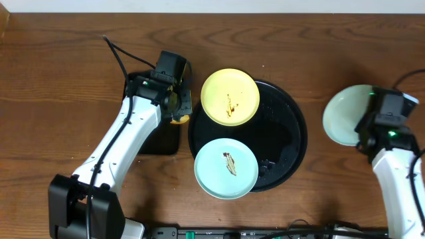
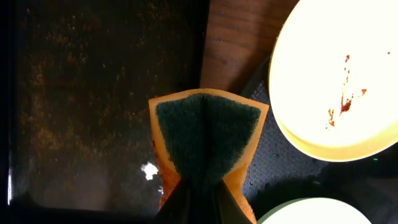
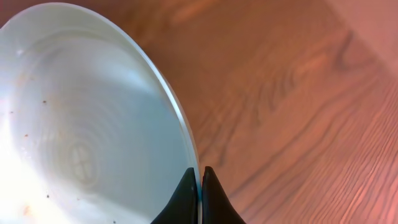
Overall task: Clean dirty plates on tray and stack at the side
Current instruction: 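Carry the cleaned pale-green plate with the right gripper to the right side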
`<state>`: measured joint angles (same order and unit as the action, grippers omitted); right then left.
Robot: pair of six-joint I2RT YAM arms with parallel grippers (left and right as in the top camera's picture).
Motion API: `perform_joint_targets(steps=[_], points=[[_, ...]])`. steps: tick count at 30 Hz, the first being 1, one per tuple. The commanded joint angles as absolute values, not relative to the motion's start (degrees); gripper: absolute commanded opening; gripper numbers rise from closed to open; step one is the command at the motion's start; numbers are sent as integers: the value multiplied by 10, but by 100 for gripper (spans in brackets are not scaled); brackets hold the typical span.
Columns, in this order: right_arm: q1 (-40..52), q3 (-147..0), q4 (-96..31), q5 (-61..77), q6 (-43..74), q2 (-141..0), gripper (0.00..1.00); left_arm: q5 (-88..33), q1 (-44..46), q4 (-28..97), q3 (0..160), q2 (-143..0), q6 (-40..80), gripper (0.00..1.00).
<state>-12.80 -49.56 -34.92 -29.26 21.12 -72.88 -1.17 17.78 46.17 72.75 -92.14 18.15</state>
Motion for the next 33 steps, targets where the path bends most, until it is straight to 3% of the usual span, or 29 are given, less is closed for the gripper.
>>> perform_joint_targets(steps=[1, 15, 17, 20, 22, 25, 33], points=[[-172, -502, -335, -255, 264, -754, 1, -10, 178, 466, 727, -918, 178, 7], [-280, -502, -224, -140, 263, -900, 2, -10, 178, 467, 727, -918, 178, 8], [-283, -502, -224, -134, 263, -908, 9, -10, 178, 467, 727, -918, 178, 7], [-281, -502, -227, -119, 237, -907, 36, -10, 178, 467, 727, -918, 179, 8], [-281, -502, -227, -103, 220, -900, 44, -10, 178, 466, 727, -918, 178, 6], [-279, -503, -222, -55, 205, -877, 47, -10, 178, 466, 727, -918, 178, 8], [-205, -509, -181, 235, 117, -811, 44, -11, 178, 454, 727, -918, 178, 8]])
